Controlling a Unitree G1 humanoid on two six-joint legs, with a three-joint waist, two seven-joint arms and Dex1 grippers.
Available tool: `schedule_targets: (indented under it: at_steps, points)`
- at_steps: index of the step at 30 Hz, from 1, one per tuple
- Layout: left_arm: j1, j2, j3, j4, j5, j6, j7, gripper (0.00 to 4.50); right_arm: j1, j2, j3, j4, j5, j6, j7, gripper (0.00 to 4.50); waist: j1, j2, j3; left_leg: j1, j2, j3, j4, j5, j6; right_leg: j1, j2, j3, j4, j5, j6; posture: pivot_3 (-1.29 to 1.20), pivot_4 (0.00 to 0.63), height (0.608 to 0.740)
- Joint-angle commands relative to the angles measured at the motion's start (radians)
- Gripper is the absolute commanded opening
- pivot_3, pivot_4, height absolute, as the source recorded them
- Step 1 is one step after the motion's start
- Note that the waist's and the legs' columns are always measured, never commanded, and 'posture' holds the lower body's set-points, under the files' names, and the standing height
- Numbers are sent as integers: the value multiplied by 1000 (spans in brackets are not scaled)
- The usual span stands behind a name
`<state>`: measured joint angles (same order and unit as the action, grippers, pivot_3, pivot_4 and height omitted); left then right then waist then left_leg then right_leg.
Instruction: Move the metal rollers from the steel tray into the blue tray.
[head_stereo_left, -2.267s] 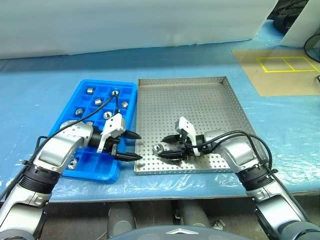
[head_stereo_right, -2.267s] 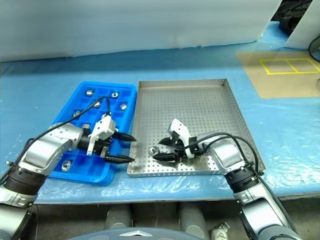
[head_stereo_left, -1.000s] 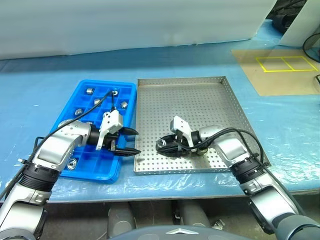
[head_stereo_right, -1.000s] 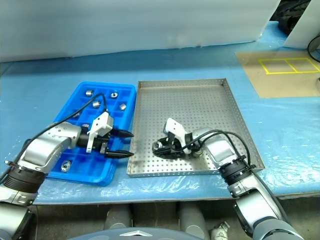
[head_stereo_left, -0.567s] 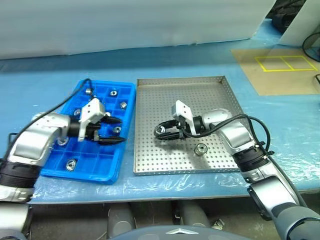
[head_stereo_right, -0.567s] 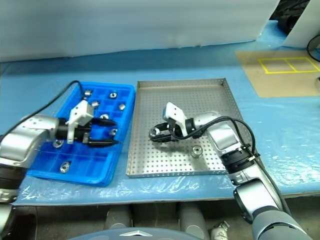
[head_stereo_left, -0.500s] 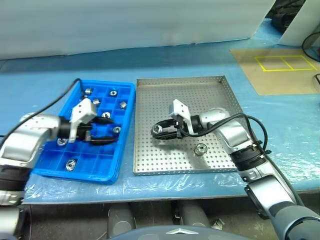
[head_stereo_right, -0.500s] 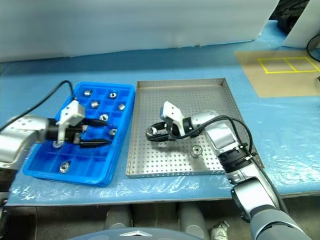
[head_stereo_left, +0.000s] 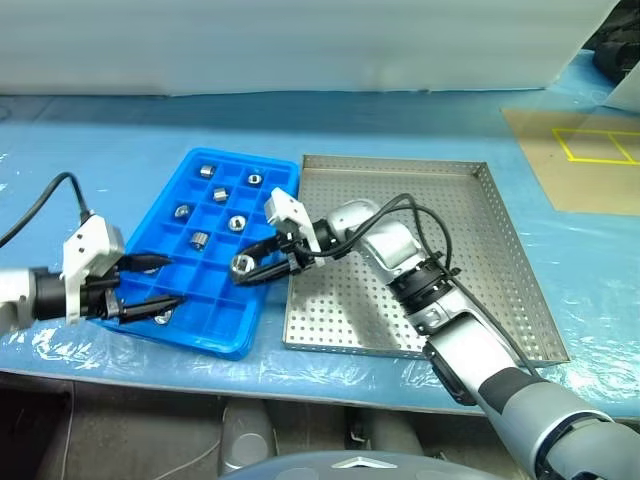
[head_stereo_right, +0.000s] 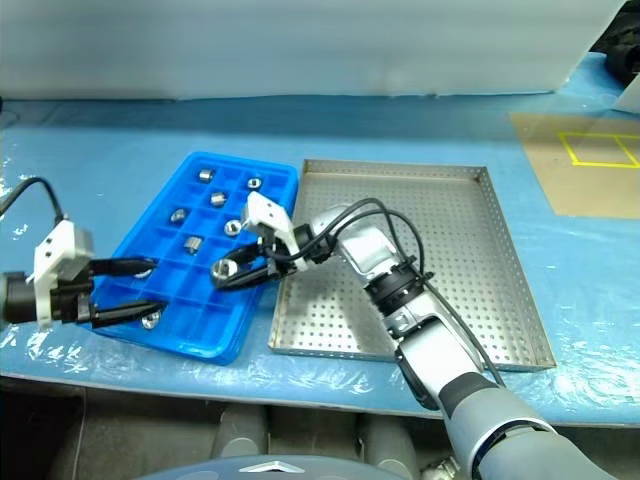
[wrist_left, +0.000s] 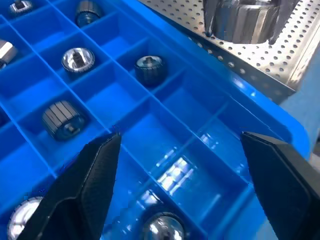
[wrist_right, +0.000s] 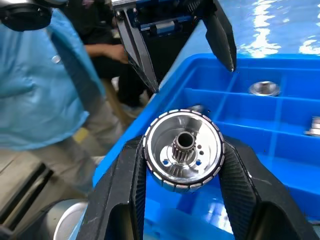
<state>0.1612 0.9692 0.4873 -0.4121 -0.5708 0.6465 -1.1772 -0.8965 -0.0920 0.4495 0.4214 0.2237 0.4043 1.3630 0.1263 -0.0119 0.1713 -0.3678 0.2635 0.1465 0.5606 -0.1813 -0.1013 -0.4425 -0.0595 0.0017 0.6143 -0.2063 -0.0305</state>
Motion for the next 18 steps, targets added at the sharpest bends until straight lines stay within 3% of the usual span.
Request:
schedule_targets:
  at_steps: [1,8,15,16,18]
  points:
    - [65,-24,102,-104,-40,36,46,4030,-27,29,18,58,-21,-75,41,1625,13,0,0,-1,1,0,0,0,1,0,0,0,0,0,0,413,150,740]
    - [127,-52,140,-182,-84,72,108,4030,-24,85,44,155,-77,-166,48,1625,39,1,0,0,6,0,0,0,-1,0,2,-3,5,-1,-2,435,150,740]
    - [86,-30,95,-158,-97,65,128,4030,-12,89,32,177,-73,-140,81,1625,53,1,0,0,6,0,1,1,-1,0,2,-3,5,-1,-2,393,150,740]
    - [75,-26,82,-152,-96,63,128,4030,-10,88,32,179,-74,-139,84,2362,53,1,0,0,6,0,1,1,-1,0,2,-3,6,-1,-2,388,150,740]
    - [52,-20,59,-143,-97,62,127,4030,-5,87,25,176,-78,-146,69,3010,52,1,0,0,6,0,1,1,-1,0,2,-3,6,-2,-2,366,150,740]
